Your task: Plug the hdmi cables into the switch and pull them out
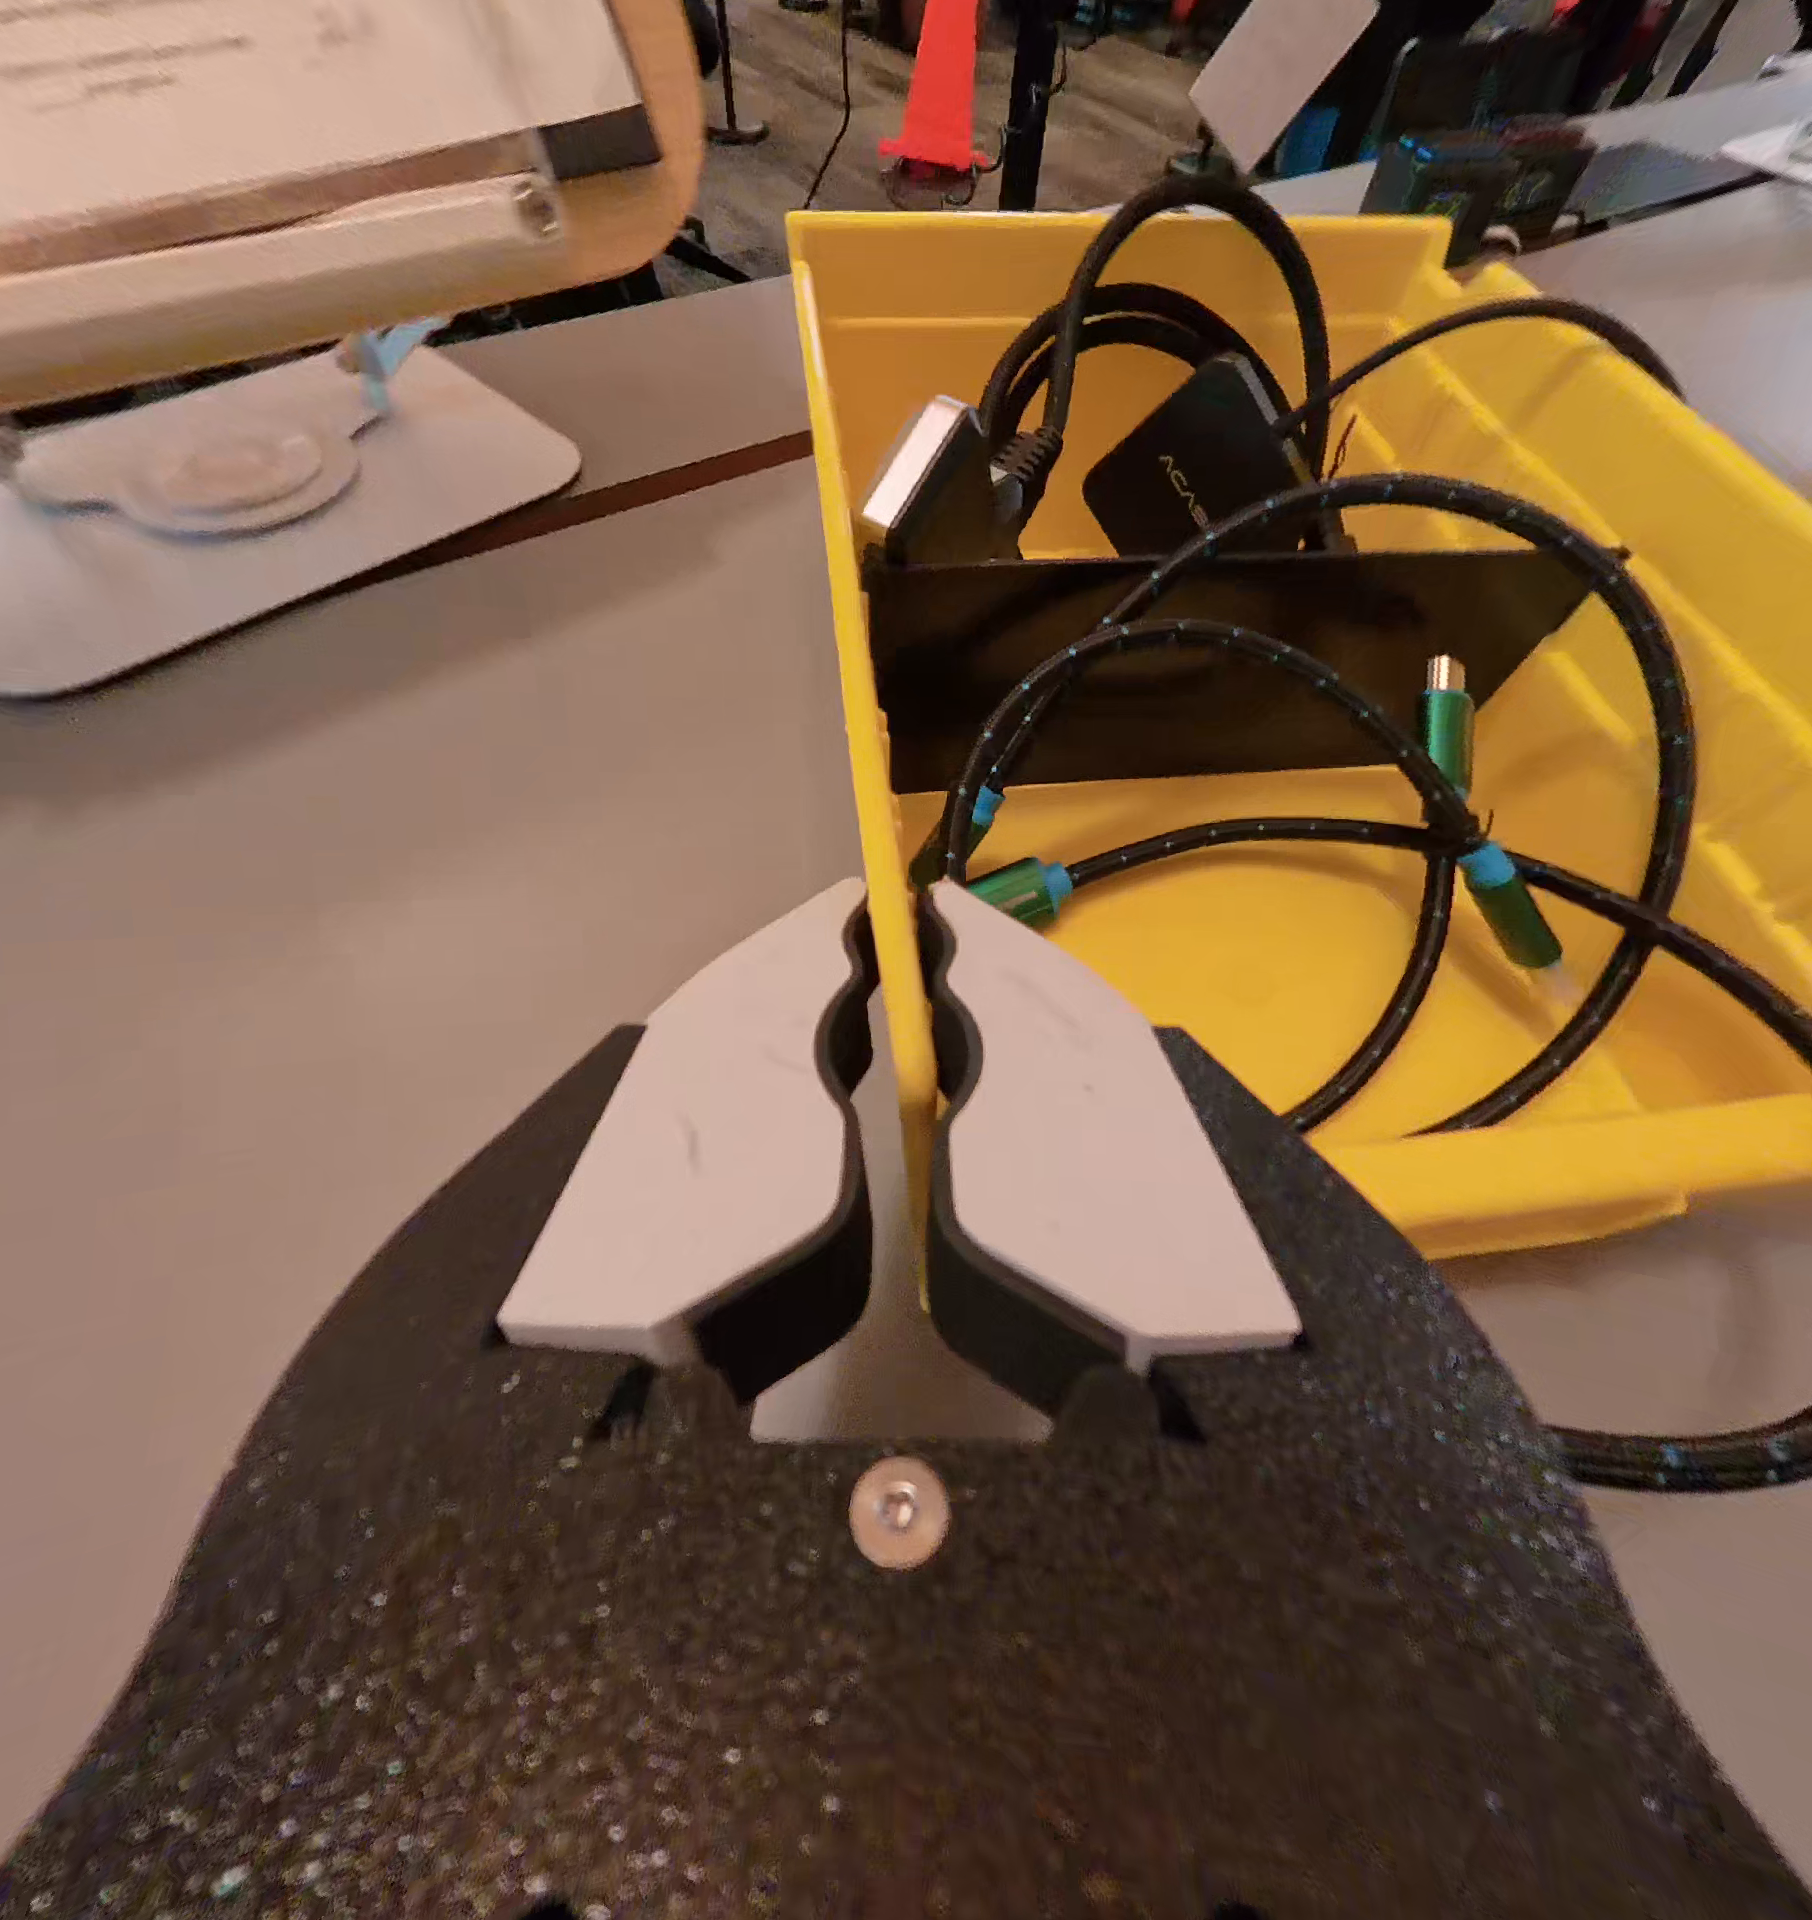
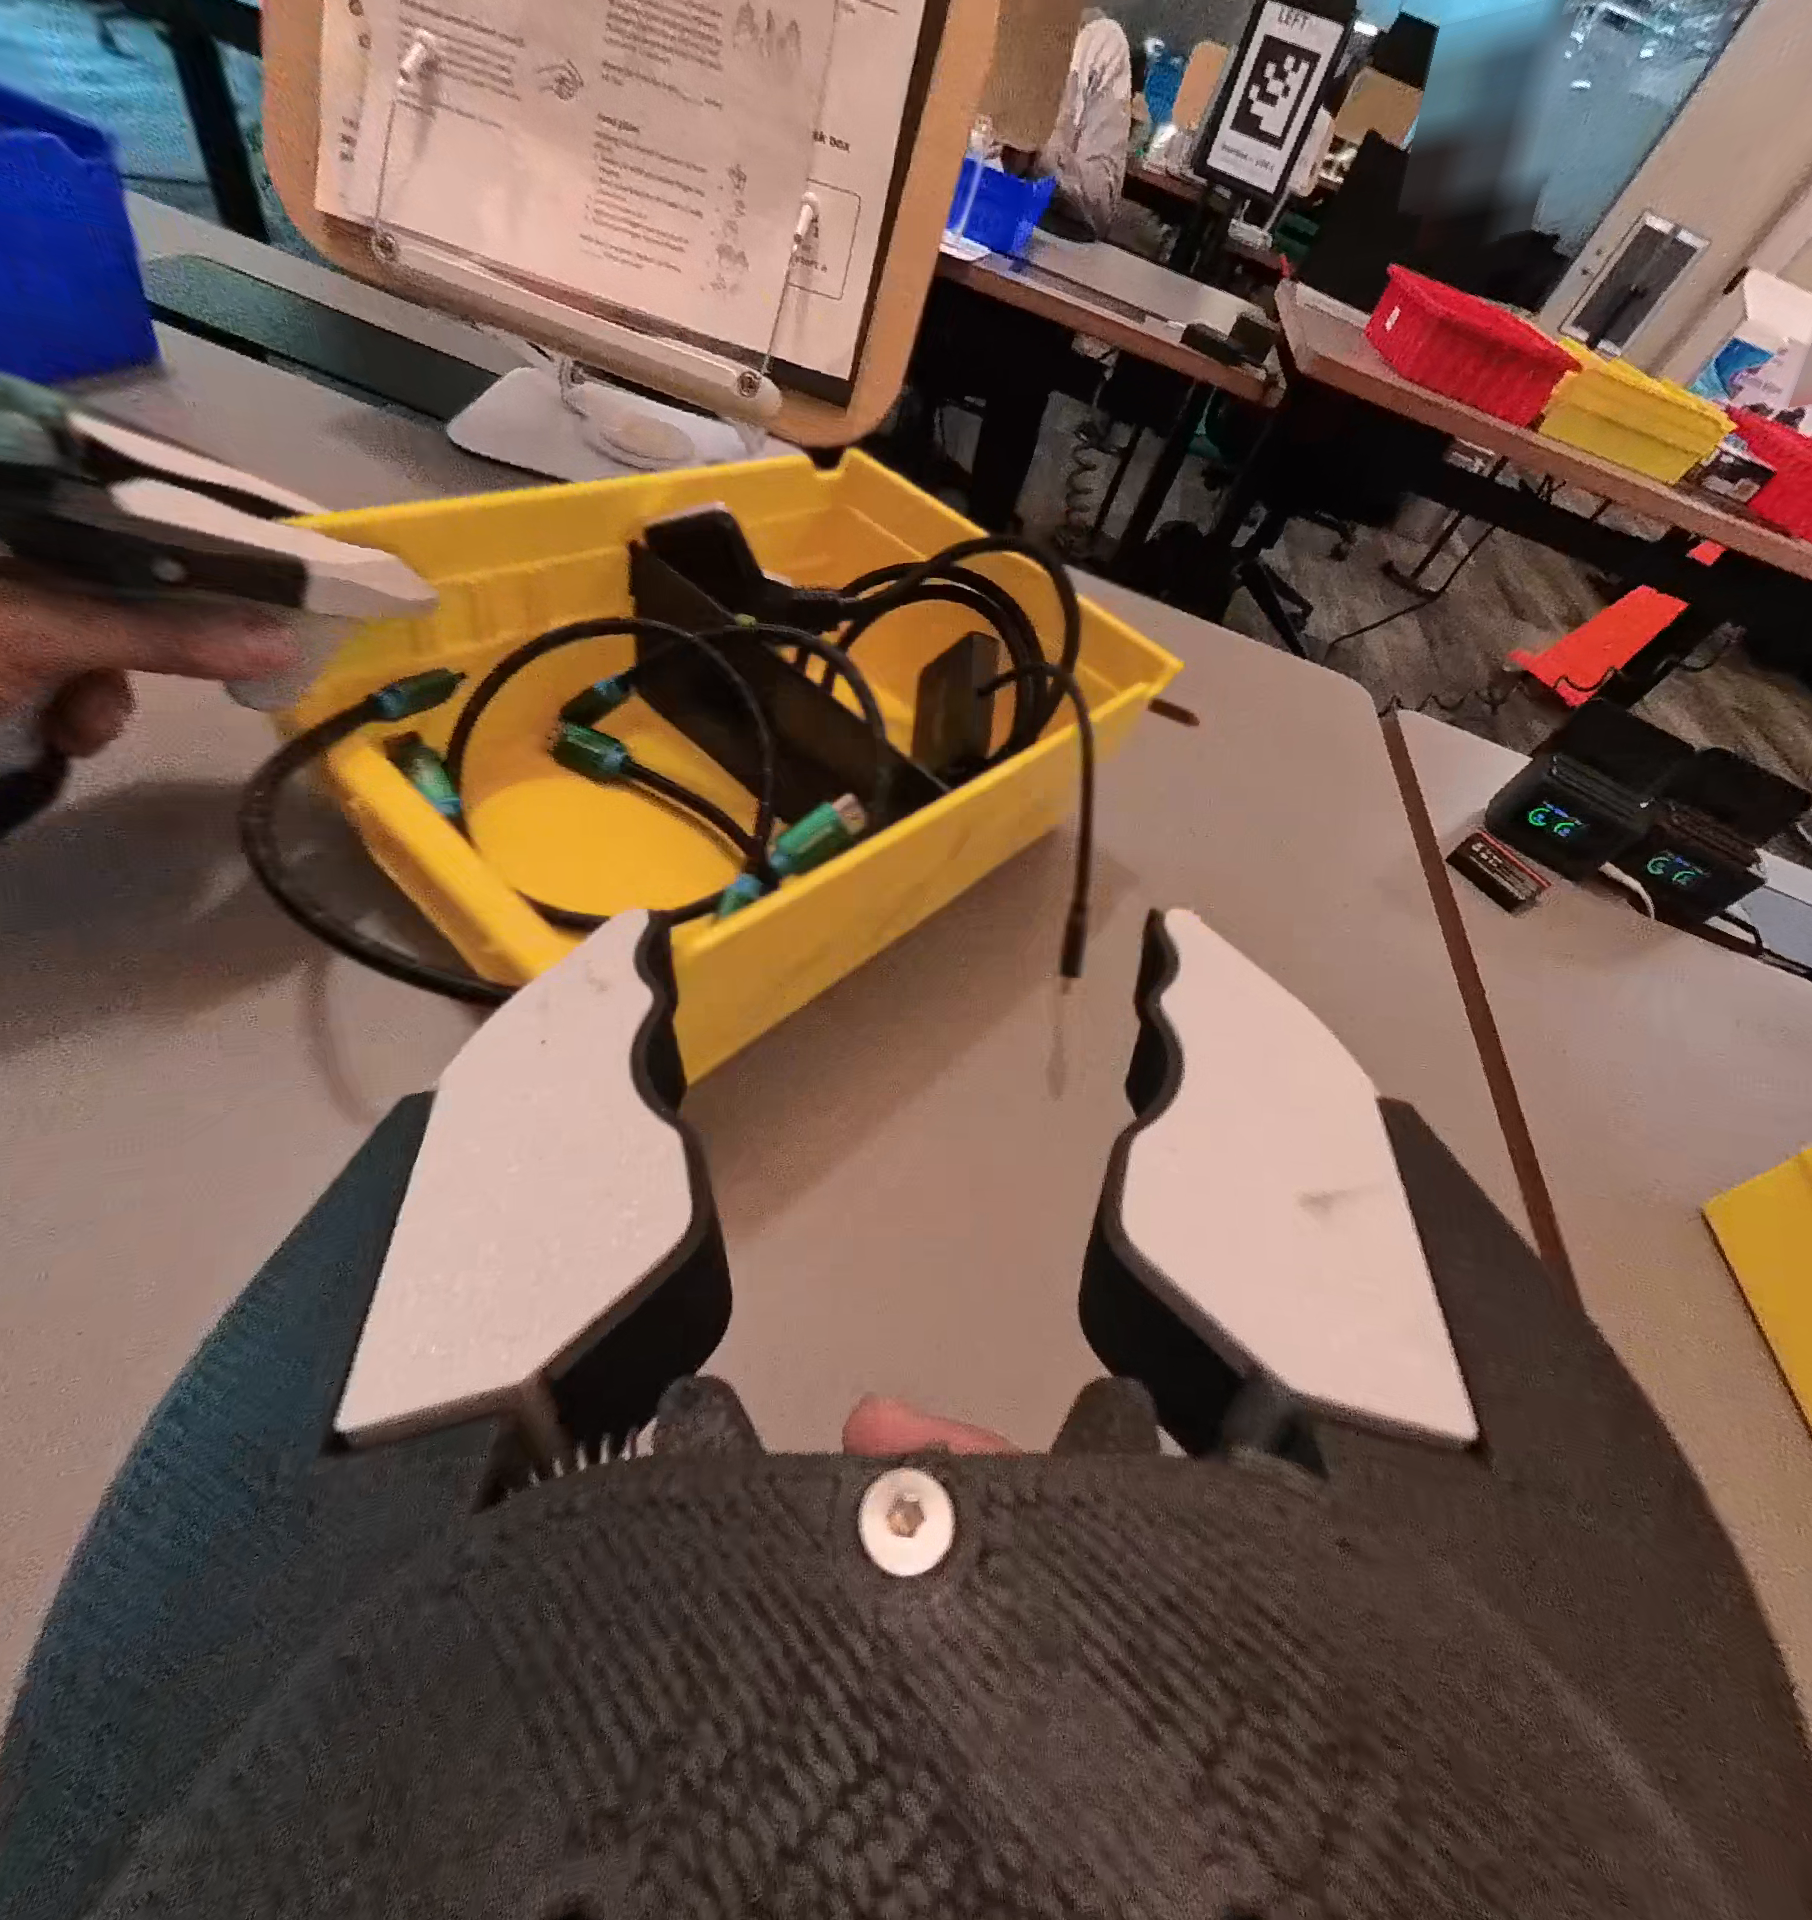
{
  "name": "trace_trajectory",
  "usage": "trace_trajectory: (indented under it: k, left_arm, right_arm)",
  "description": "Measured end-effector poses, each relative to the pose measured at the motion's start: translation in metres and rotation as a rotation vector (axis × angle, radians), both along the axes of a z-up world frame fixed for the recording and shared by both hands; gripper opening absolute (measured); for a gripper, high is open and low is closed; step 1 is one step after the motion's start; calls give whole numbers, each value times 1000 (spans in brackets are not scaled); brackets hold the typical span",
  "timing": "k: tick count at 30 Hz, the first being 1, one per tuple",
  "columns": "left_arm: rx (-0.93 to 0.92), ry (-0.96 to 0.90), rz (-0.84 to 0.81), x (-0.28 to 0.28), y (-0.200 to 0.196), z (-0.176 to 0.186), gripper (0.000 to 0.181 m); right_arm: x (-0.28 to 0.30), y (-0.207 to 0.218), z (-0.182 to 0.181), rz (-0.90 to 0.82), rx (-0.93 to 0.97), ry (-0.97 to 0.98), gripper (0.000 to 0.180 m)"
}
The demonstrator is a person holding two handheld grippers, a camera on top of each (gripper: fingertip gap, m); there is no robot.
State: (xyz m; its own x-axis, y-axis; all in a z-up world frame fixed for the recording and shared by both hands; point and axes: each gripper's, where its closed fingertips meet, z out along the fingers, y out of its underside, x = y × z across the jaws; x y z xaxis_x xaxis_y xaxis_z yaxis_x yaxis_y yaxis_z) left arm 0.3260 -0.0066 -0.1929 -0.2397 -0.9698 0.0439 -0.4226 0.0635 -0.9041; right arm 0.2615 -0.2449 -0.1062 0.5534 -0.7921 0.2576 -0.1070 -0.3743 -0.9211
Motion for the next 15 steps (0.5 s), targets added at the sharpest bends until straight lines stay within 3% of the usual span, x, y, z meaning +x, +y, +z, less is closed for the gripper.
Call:
trace_trajectory:
  k: [4,7,11,15]
  left_arm:
    - [-51,-9,9,-45,45,1,5]
    - [-68,-15,36,-80,79,1,5]
    - [-87,-24,95,-125,119,2,5]
    - [-116,-76,190,-156,143,5,5]
  right_arm:
    - [-2,3,6,6,62,1,83]
    - [-10,29,15,77,119,-8,81]
    - [-39,104,22,295,175,26,81]
    - [-78,211,29,606,186,132,80]
